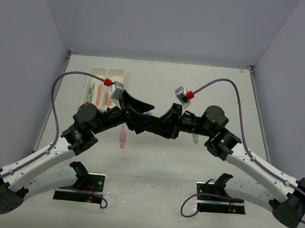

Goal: Sort the stationery into containers
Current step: Close the pen cap on the pen.

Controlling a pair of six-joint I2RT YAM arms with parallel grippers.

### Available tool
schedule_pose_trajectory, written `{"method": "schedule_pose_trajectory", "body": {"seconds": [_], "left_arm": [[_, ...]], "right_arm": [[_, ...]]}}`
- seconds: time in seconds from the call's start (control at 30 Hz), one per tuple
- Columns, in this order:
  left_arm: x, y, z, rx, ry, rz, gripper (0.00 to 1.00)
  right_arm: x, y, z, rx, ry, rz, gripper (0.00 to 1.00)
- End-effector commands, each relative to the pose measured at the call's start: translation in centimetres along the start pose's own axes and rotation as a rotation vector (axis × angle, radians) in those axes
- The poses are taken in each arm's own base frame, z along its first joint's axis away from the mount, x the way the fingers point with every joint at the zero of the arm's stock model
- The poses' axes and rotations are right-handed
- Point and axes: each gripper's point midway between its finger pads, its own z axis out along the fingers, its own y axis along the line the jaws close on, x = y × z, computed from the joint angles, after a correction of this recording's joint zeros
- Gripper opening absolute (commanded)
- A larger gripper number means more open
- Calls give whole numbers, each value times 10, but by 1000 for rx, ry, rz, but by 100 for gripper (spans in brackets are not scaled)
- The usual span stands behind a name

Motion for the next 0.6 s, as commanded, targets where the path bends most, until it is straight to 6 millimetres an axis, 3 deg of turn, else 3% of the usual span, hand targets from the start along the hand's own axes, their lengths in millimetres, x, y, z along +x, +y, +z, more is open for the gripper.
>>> {"method": "schedule_pose_trajectory", "body": {"seconds": [0.0, 0.07, 0.2, 0.3, 0.43, 0.57], "left_arm": [[-12, -10, -4, -9, 33, 95, 78], [-17, -16, -2, 11, 24, 98, 67], [-9, -33, -5, 121, 41, 83, 41], [-3, -42, -7, 186, 53, 74, 27], [2, -46, -7, 214, 77, 60, 1], [22, -38, -6, 218, 128, 28, 0]], "right_arm": [[-22, 13, -3, -42, -112, -63, 0], [-19, 12, -6, -36, -107, -62, 0], [-18, 14, -10, -28, -105, -71, 0], [-19, 17, -13, -28, -110, -78, 0], [-22, 23, -15, -41, -113, -84, 0], [-34, 30, -16, -46, -133, -107, 0]]}}
